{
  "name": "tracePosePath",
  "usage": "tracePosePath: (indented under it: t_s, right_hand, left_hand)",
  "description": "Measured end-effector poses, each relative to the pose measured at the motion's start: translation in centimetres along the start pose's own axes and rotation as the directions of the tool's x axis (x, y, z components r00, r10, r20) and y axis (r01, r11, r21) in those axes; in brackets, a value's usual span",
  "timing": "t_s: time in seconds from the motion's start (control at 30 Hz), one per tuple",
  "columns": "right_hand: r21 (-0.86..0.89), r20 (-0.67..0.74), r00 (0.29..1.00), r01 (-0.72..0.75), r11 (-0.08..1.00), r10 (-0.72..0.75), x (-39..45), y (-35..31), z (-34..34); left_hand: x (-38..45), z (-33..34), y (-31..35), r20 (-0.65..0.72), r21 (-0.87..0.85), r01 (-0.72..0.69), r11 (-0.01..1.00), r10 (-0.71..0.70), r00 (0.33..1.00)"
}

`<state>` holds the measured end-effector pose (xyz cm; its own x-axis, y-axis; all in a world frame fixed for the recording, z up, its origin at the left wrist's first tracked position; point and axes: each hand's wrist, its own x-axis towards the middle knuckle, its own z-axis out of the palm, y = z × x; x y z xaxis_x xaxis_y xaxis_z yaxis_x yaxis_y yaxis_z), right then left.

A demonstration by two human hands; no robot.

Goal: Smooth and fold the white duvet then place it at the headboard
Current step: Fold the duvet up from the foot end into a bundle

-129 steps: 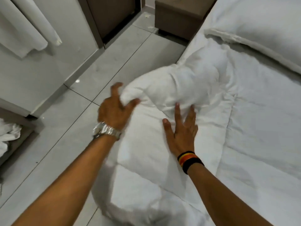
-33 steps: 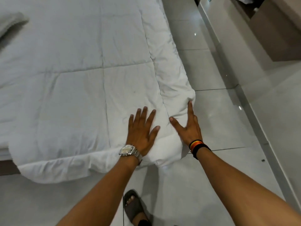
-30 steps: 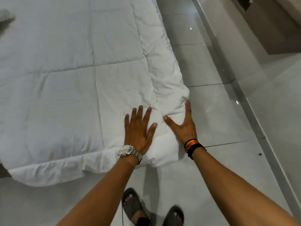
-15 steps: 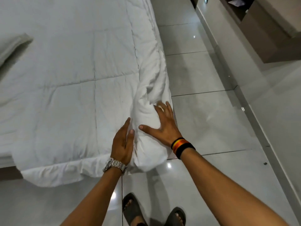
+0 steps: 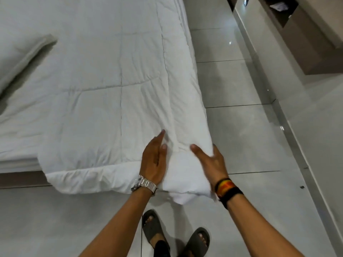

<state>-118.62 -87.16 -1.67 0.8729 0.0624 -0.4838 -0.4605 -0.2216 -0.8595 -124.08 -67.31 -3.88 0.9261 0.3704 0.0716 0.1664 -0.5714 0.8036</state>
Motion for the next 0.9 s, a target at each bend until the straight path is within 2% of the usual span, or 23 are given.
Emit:
tracePosePath:
  t_s: [0.1, 0.2, 0.27, 0.4, 0.5, 0.6, 0.73, 0.9]
  right_hand:
    - [-0.187, -0.047, 0.994, -0.110, 0.976, 0.103, -0.9, 2.3, -3.4]
    - [-0.371, -0.039, 0.996, -0.086, 0.925, 0.077, -0.6, 2.5, -2.4]
    - [-0.453, -0.013, 1.000, -0.020, 0.891, 0.016, -0.7, 3.1, -0.7]
    - [-0.577, -0.041, 0.991, 0.078, 0.813, -0.124, -1.5, 5.1, 2.6]
    - [-0.621, -0.045, 0.966, 0.174, 0.764, -0.256, -0.7, 4.9, 5.2]
    - [-0.663, -0.082, 0.948, 0.179, 0.727, -0.309, 1.0, 4.4, 8.6]
    - [-0.670, -0.213, 0.942, 0.053, 0.740, -0.260, 3.1, 4.2, 12.1]
    - [-0.679, -0.307, 0.921, -0.034, 0.734, -0.241, 3.7, 4.0, 13.9]
  left_hand:
    - [-1.4, 0.9, 0.1, 0.193, 0.205, -0.088, 0.975, 0.048, 0.980]
    - [-2.6, 1.3, -2.0, 0.312, 0.325, -0.138, 0.935, 0.032, 0.950]
    - [-2.9, -0.1, -4.0, 0.239, 0.352, -0.066, 0.934, -0.022, 0.971]
    - [-3.7, -6.3, -10.8, -0.042, 0.441, 0.133, 0.888, -0.128, 0.991]
    - [-3.5, -12.4, -15.7, -0.242, 0.425, 0.348, 0.835, -0.266, 0.933]
    - [-2.7, -17.3, -19.4, -0.373, 0.366, 0.552, 0.749, -0.426, 0.825]
    - [-0.5, -21.0, -23.6, -0.389, 0.271, 0.661, 0.700, -0.548, 0.740]
    - [2.7, -22.7, -25.6, -0.391, 0.136, 0.706, 0.695, -0.617, 0.683]
